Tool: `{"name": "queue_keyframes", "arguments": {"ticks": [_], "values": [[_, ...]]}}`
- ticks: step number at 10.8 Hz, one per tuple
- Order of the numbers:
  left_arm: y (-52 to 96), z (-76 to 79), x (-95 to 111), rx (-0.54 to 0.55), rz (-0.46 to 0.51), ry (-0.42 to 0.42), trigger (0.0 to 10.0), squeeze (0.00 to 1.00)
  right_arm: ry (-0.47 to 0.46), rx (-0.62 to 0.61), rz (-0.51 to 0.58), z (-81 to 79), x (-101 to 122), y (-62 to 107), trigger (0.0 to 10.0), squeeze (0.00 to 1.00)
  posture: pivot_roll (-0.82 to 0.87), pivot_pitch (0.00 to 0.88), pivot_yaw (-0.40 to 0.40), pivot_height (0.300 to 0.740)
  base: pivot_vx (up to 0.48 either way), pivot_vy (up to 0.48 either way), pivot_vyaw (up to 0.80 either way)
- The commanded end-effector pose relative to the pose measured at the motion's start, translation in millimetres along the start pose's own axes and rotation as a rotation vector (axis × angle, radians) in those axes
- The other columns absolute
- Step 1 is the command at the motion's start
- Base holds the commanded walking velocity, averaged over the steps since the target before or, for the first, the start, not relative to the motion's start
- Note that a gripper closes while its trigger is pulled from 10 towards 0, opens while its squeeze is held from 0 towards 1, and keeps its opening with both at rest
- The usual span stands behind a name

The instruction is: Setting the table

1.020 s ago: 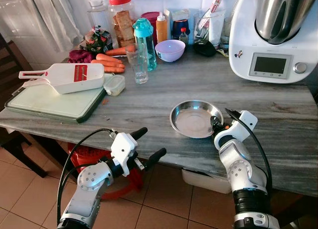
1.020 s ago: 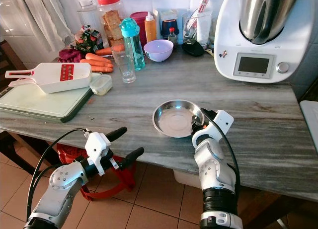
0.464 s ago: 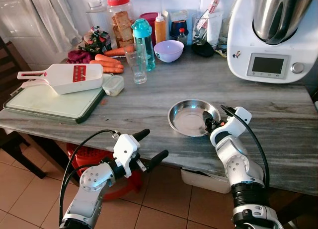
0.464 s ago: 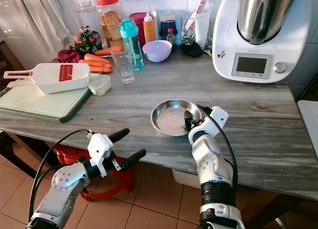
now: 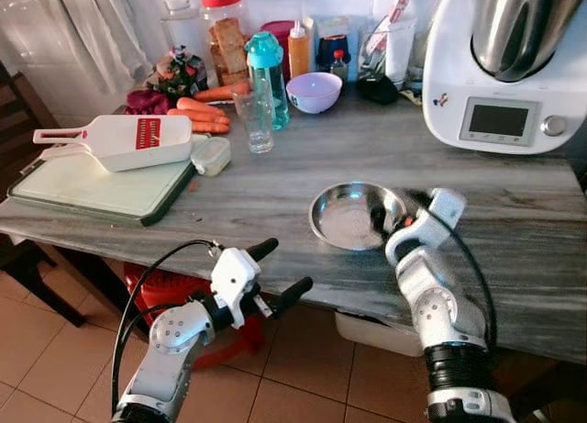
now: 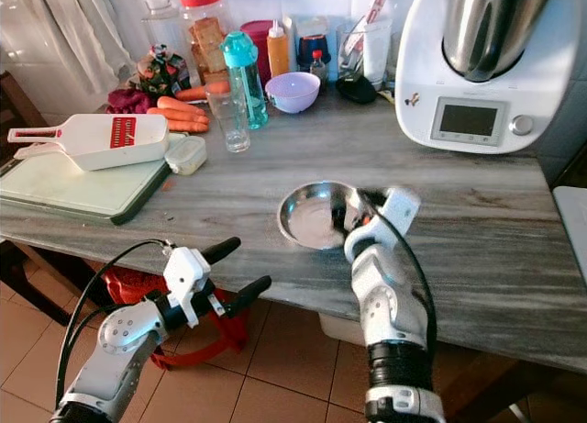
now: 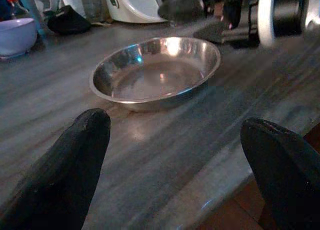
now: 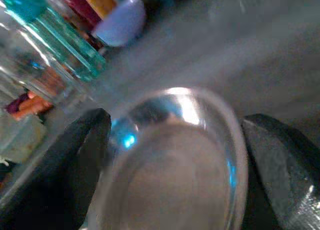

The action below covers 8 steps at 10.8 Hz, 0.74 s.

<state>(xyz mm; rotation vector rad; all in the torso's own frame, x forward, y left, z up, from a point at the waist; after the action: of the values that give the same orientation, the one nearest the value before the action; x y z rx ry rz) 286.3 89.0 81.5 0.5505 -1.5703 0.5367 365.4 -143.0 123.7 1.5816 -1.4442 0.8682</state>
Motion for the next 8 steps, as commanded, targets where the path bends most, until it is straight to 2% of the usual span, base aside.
{"name": "queue_keyframes", "arguments": {"ticks": [1, 4, 5, 6, 7, 8], "values": [[0.3, -4.0, 0, 0.001, -0.006, -0.018, 10.0, 0.0, 0.047, 0.028, 0.035, -9.8, 5, 4.4, 10.0, 1.0, 0.02, 0.0, 0.089, 0.74, 0.0, 0.0, 0.0], [0.9, -3.4, -1, 0.005, -0.004, -0.014, 10.0, 0.0, 0.18, 0.033, 0.115, -8.7, 15, 25.0, 10.0, 1.0, 0.03, 0.0, 0.087, 0.74, 0.0, 0.0, 0.0], [1.1, -3.1, -1, 0.007, -0.003, -0.011, 10.0, 0.0, 0.244, 0.044, 0.149, -4.5, 18, 38.1, 10.0, 1.0, 0.03, 0.0, 0.086, 0.74, 0.0, 0.0, 0.0], [1.3, -4.4, -1, 0.025, 0.004, 0.002, 10.0, 0.0, 0.363, 0.041, 0.19, 1.9, 22, 50.5, 10.0, 0.81, 0.02, 0.0, 0.087, 0.74, 0.0, 0.0, 0.0], [1.1, -8.2, 0, 0.064, 0.018, 0.026, 10.0, 0.0, 0.408, 0.014, 0.199, 11.3, 21, 61.9, 10.0, 0.0, 0.02, 0.0, 0.089, 0.74, 0.0, 0.0, 0.0], [0.4, -11.8, 3, 0.092, 0.031, 0.041, 10.0, 0.0, 0.436, -0.019, 0.194, 19.6, 19, 71.4, 10.0, 0.0, 0.01, 0.0, 0.092, 0.74, 0.0, 0.0, 0.0]]}}
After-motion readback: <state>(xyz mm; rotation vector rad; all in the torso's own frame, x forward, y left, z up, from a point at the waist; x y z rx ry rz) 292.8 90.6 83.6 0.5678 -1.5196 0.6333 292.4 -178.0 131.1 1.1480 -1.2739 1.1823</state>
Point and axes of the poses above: a point about 5 cm out from each wrist's last joint towards the gripper, its own y axis pointing back from the gripper into the wrist, its own x axis along the axis of the wrist's last joint, z = x × y, the point moved 3 cm from there along -y, pointing out of the wrist towards the gripper, and after that the axes turned 2 degrees about y, right-handed, at the moved point
